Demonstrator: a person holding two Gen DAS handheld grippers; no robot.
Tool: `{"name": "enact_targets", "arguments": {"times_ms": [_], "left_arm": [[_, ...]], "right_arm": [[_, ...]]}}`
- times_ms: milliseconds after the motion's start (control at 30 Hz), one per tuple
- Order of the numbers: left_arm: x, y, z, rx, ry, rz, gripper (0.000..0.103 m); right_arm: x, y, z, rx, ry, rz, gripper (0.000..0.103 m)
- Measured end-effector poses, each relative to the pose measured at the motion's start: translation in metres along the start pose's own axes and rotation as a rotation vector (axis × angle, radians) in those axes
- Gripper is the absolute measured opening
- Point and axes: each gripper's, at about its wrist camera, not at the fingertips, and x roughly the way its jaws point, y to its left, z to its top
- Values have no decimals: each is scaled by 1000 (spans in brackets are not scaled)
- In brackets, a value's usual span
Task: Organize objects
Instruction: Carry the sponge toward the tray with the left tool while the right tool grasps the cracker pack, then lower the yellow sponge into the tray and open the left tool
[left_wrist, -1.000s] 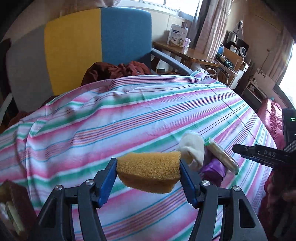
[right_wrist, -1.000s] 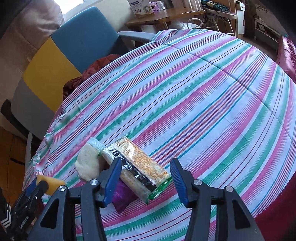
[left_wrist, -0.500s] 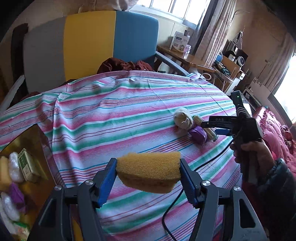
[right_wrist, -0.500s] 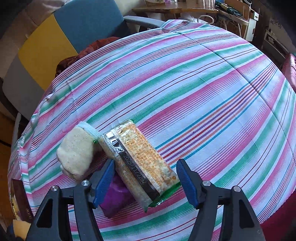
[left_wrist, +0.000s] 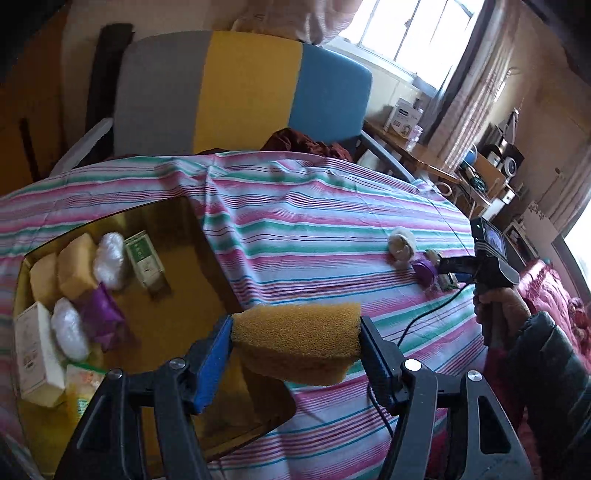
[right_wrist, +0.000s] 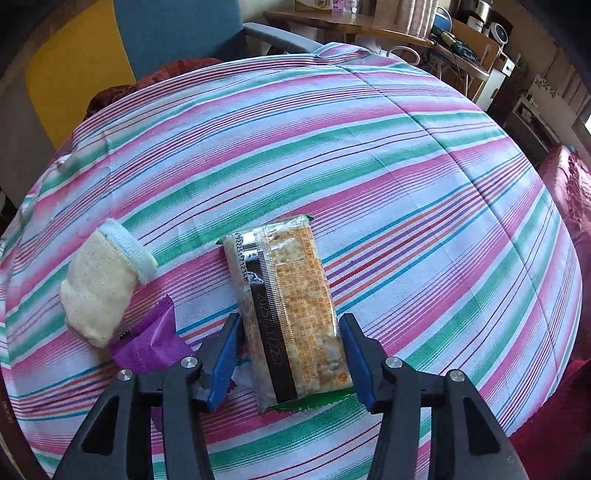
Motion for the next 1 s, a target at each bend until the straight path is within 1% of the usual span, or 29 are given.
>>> {"name": "enact_targets", "arguments": {"times_ms": [133, 267, 400, 500, 533, 600, 667, 733, 767, 833, 867, 1000], "left_arm": [[-29, 48, -12, -105, -54, 100, 67], [-52, 91, -30, -187, -75, 183, 67], [-68, 119, -52, -247, -85, 204, 67], [-66, 124, -62, -258, -81, 195, 67], [-64, 124, -63, -256, -74, 184, 67], [-57, 116, -63, -221, -60, 158, 67], [-46, 105, -59, -159, -48, 173, 67], [-37, 100, -53, -124, -34, 174, 67], [-31, 98, -50, -109, -19, 172, 67], [-19, 97, -48, -84, 26, 197, 67], [-15, 97, -48, -74, 42, 193, 67], [-10, 97, -53, -37, 81, 190, 67]], "right_arm": [[1, 0, -2, -11, -4, -5, 54], [2, 0, -4, -26, -14, -18, 54], [4, 1, -4, -45, -20, -36, 54], [4, 1, -5, -57, -26, -43, 52], [5, 1, -5, -61, -27, -44, 51], [5, 2, -5, -71, -30, -48, 50], [1, -6, -8, -76, -32, -52, 50], [-1, -7, -11, -77, -33, -53, 50], [-1, -7, -11, -77, -33, -53, 50], [0, -8, -10, -77, -33, -52, 50], [0, -8, -10, -77, -33, -53, 50], [0, -6, -9, -84, -32, -57, 50]]}}
